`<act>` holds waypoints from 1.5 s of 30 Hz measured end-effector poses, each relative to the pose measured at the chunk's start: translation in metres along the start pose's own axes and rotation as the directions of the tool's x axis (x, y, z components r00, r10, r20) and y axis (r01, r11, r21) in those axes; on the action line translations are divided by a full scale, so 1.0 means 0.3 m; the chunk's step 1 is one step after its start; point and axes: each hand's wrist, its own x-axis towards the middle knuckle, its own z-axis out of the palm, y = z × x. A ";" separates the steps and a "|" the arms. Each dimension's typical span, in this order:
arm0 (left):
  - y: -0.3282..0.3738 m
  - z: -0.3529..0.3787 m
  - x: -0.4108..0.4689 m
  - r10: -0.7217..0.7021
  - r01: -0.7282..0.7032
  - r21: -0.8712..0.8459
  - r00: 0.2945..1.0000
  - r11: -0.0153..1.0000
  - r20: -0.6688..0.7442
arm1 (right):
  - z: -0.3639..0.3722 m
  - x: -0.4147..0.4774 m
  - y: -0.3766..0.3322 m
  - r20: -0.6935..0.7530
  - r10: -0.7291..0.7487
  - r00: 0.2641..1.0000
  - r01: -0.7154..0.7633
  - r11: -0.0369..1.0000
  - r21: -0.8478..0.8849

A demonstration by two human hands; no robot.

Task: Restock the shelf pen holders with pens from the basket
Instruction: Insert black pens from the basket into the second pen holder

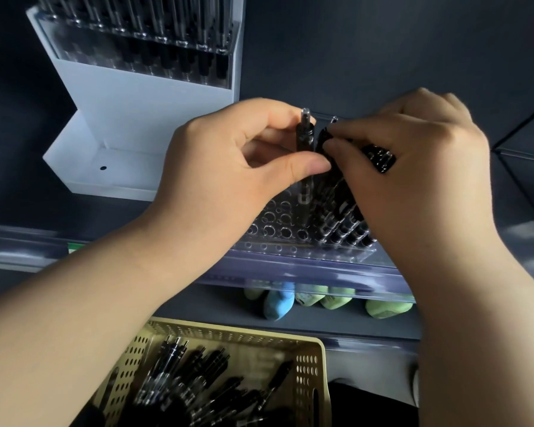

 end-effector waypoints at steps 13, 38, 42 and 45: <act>0.005 0.049 0.007 0.058 -0.060 0.044 0.997 0.997 0.050 | -0.011 0.007 0.006 0.094 0.030 0.995 -0.034 0.999 0.039; -0.046 0.081 -0.030 0.019 -0.065 0.327 0.990 0.943 0.142 | -0.039 0.009 0.001 0.080 0.020 0.997 -0.023 0.999 0.049; -0.058 0.073 -0.045 -0.058 -0.028 0.416 0.979 0.909 0.194 | -0.062 0.008 0.005 0.069 0.036 0.997 -0.038 0.999 0.035; -0.052 0.049 -0.055 -0.058 -0.040 0.446 0.977 0.894 0.205 | -0.085 0.000 0.006 0.053 0.041 0.998 -0.041 0.999 0.013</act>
